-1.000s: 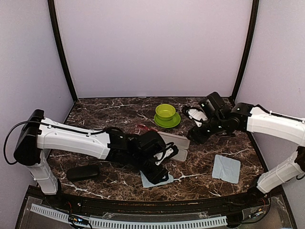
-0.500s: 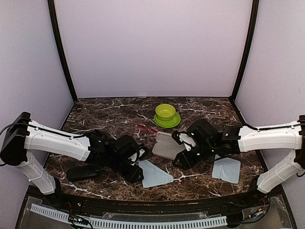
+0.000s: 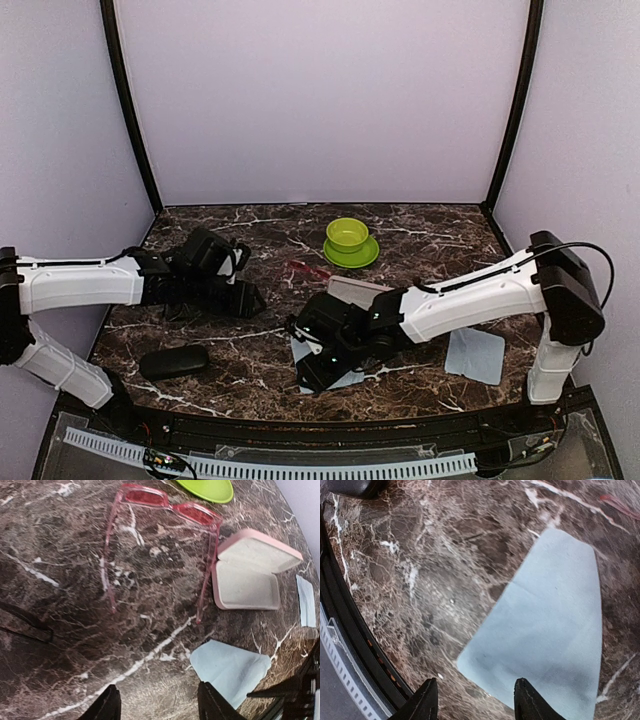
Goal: Organize the sunglasses
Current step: Pick up the glasses cleaning cloth from the corner of the board.
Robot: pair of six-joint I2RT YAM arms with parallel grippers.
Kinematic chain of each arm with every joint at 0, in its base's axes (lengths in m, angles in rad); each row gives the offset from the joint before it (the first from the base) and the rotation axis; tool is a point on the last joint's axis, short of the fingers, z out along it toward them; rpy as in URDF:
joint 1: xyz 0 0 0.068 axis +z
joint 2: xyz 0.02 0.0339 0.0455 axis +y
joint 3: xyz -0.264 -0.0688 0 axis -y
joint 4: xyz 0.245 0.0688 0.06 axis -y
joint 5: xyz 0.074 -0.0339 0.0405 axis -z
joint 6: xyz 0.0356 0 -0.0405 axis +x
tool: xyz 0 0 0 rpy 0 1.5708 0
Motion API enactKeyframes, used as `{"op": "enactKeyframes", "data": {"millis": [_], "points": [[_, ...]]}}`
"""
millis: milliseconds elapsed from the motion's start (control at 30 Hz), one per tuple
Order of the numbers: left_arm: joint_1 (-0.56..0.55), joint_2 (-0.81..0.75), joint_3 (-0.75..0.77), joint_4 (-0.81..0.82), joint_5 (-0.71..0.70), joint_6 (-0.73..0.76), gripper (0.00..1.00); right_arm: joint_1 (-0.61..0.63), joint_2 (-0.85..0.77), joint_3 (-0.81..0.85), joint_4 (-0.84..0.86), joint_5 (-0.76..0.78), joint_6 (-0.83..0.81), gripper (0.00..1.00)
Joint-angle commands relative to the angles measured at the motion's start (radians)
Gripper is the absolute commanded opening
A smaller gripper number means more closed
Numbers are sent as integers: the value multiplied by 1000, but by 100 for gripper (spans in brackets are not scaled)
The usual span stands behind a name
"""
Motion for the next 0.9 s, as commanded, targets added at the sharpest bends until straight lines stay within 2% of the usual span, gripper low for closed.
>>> {"op": "enactKeyframes", "data": {"millis": [0,200,600,867], "points": [[68,-69,-6,21,-5,26,55,50,93,160,-110,88,-24,51],[95,-102,-6,13,12,47,55,98,211,292,-254,152,-43,45],[94,-92,-33,61,65,36,56,104,213,276,-293,171,-30,44],[95,-80,-27,64,80,43,56,104,248,289,-288,160,-38,35]]}}
